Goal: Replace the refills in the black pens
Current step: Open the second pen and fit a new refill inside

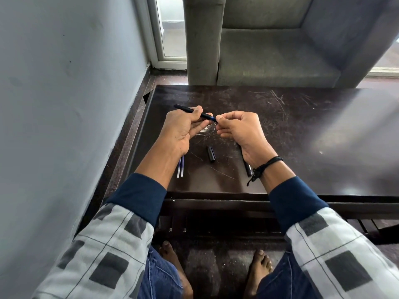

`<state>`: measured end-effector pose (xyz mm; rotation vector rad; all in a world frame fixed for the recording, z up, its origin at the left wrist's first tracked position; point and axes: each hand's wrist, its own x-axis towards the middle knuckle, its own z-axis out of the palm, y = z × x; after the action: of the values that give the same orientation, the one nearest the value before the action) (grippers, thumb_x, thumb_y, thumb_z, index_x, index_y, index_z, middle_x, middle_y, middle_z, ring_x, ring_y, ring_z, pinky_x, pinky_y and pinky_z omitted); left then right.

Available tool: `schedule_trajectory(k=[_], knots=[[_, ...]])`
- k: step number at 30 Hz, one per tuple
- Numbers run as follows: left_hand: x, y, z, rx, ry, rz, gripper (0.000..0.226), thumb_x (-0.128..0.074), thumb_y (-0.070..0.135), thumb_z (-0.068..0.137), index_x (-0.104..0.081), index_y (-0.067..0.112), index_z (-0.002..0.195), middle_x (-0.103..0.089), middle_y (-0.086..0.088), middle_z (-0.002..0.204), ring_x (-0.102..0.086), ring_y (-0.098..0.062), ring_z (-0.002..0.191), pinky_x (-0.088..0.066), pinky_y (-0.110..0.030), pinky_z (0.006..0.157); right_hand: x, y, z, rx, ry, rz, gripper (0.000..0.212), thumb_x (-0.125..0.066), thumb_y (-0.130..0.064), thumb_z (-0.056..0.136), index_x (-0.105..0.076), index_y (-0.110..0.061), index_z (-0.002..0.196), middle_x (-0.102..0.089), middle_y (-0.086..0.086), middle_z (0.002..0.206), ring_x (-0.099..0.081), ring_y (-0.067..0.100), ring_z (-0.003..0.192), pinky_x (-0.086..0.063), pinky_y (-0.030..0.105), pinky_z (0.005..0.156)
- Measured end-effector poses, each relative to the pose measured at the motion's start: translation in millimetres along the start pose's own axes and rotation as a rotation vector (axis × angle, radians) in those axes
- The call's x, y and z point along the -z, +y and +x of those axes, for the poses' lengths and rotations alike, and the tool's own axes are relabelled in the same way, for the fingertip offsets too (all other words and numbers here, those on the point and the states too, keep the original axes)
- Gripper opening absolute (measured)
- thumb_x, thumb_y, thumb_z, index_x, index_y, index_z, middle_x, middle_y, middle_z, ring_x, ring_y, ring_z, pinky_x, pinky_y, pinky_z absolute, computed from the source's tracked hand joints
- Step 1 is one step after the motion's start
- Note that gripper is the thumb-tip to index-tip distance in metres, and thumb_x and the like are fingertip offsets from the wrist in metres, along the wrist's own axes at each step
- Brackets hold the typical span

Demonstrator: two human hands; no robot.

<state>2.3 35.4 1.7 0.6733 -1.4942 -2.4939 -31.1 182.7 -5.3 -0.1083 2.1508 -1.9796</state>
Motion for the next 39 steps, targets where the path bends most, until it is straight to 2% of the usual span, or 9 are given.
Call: schedule_trajectory(k=[3, 6, 8, 12, 23, 30, 32, 35, 39], knots=[[0, 0, 1, 0.002, 0.002, -0.001, 0.015, -0.062, 0.0, 0.094, -0.061, -0.007, 0.108, -0.072, -0.026, 0.096, -0.075, -0.033, 0.087, -0.063, -0.028, 0.071, 2, -1, 0, 0.03, -0.009, -0.015, 0.011, -0.074, -0.005, 0.091, -0.072, -0.002, 0.101, -0.073, 0.008, 0.083, -0.068, 0.013, 0.073, -0.059, 0.02, 0.068], [1, 0, 1, -0.002, -0.003, -0.005, 0.011, -0.062, 0.001, 0.095, -0.062, -0.006, 0.103, -0.073, -0.023, 0.089, -0.076, -0.03, 0.079, -0.063, -0.028, 0.071, 2, -1, 1, 0.009, -0.005, 0.011, 0.02, -0.078, -0.012, 0.089, -0.071, -0.006, 0.106, -0.074, 0.005, 0.086, -0.068, 0.01, 0.073, -0.059, 0.022, 0.07], [1, 1, 0, -0.005, -0.003, -0.001, 0.008, -0.062, 0.001, 0.095, -0.062, -0.005, 0.101, -0.074, -0.022, 0.088, -0.076, -0.03, 0.079, -0.063, -0.029, 0.073, 1, 0, 2, -0.008, -0.003, 0.02, 0.015, -0.076, -0.018, 0.091, -0.072, -0.007, 0.1, -0.074, 0.007, 0.085, -0.069, 0.012, 0.072, -0.057, 0.021, 0.065], [0, 1, 0, 0.002, -0.002, -0.005, 0.008, -0.062, 0.001, 0.095, -0.062, -0.005, 0.1, -0.073, -0.025, 0.093, -0.075, -0.031, 0.084, -0.063, -0.027, 0.07, 0, 1, 3, -0.013, 0.004, 0.016, 0.005, -0.072, -0.008, 0.093, -0.073, -0.006, 0.088, -0.074, 0.009, 0.079, -0.069, 0.014, 0.07, -0.055, 0.02, 0.063], [4, 5, 3, 0.011, 0.045, -0.046, 0.004, -0.061, 0.0, 0.095, -0.063, -0.004, 0.095, -0.074, -0.023, 0.088, -0.076, -0.031, 0.081, -0.062, -0.027, 0.07, 8, -5, 4, -0.05, 0.032, 0.002, 0.005, -0.072, -0.003, 0.089, -0.072, -0.008, 0.09, -0.073, 0.008, 0.082, -0.068, 0.015, 0.072, -0.058, 0.022, 0.066], [14, 16, 10, -0.026, 0.111, -0.109, 0.002, -0.06, 0.002, 0.097, -0.06, 0.001, 0.095, -0.074, -0.018, 0.082, -0.076, -0.027, 0.073, -0.061, -0.025, 0.066, 23, -13, 6, -0.102, 0.096, 0.004, 0.012, -0.07, 0.003, 0.085, -0.07, -0.008, 0.089, -0.066, 0.007, 0.076, -0.058, 0.01, 0.057, -0.05, 0.019, 0.053], [20, 21, 11, -0.04, 0.149, -0.151, 0.004, -0.059, 0.002, 0.097, -0.06, 0.001, 0.094, -0.073, -0.018, 0.082, -0.075, -0.027, 0.074, -0.062, -0.026, 0.069, 30, -13, 8, -0.101, 0.121, -0.071, 0.015, -0.071, 0.003, 0.082, -0.069, -0.011, 0.083, -0.066, 0.004, 0.073, -0.056, 0.01, 0.056, -0.048, 0.019, 0.052], [25, 27, 12, -0.04, 0.18, -0.23, 0.003, -0.058, 0.001, 0.098, -0.059, -0.001, 0.096, -0.072, -0.019, 0.086, -0.074, -0.029, 0.08, -0.062, -0.028, 0.076, 34, -8, 12, -0.031, 0.072, -0.401, 0.02, -0.079, -0.002, 0.073, -0.07, -0.019, 0.067, -0.07, -0.002, 0.07, -0.063, 0.014, 0.067, -0.049, 0.026, 0.061], [26, 26, 12, -0.01, 0.172, -0.292, 0.006, -0.056, 0.002, 0.099, -0.058, -0.001, 0.094, -0.072, -0.019, 0.087, -0.072, -0.031, 0.085, -0.061, -0.028, 0.078, 23, -2, 6, 0.014, -0.029, -0.802, 0.015, -0.084, -0.016, 0.072, -0.072, -0.025, 0.071, -0.072, -0.006, 0.08, -0.067, 0.016, 0.083, -0.045, 0.026, 0.068]])
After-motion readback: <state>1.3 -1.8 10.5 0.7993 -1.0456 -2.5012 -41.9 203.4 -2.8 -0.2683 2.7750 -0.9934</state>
